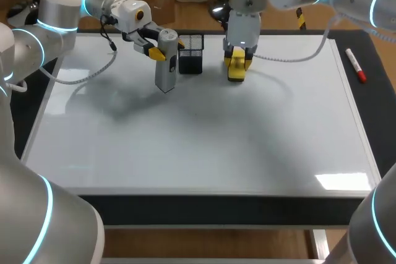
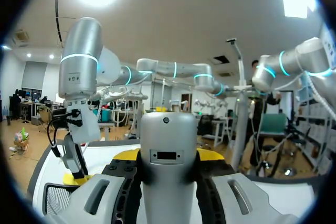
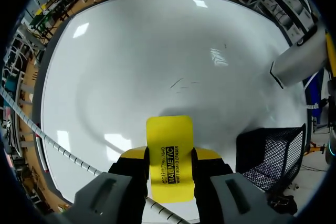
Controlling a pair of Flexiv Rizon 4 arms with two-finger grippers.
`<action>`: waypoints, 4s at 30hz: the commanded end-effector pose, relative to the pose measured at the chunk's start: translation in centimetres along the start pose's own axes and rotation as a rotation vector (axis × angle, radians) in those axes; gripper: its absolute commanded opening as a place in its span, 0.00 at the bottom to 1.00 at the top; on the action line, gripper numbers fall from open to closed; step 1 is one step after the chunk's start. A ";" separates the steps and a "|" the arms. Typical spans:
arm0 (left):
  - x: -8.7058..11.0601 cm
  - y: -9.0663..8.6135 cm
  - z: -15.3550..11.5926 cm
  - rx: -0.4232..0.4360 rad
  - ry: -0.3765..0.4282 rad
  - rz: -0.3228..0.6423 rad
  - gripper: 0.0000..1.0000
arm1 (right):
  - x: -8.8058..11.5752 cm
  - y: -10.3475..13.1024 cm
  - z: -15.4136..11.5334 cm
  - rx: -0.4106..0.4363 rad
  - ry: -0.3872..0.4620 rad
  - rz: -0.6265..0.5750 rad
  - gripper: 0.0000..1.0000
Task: Pick up the inspection probe, press it on each red-marked spot on the whiteboard one by one, put down the probe, pick up the eraser, and wipe off all the red marks.
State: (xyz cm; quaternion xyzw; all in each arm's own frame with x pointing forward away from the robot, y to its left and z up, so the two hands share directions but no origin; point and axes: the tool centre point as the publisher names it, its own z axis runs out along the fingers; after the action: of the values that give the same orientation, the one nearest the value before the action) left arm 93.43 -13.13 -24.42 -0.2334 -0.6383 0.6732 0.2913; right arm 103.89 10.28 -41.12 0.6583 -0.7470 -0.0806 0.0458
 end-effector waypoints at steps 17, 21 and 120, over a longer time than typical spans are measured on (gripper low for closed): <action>-0.5 0.1 -0.6 0.005 0.081 -0.002 0.00 | 1.6 0.6 -0.8 0.022 -0.003 0.071 0.75; -0.5 0.1 -0.6 0.005 0.081 -0.002 0.00 | 2.6 1.1 -1.8 0.049 -0.041 0.145 1.00; -5.3 -9.3 -3.2 0.084 -0.263 -0.056 0.00 | 7.5 3.5 -11.5 -0.100 -0.628 0.889 1.00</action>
State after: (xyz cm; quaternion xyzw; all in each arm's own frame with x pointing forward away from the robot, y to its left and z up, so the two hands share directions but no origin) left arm 101.06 -13.92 -16.21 -0.1361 -0.6403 0.7110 0.2570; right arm 101.46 2.64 -29.49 0.2196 -0.9259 -0.2830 -0.1197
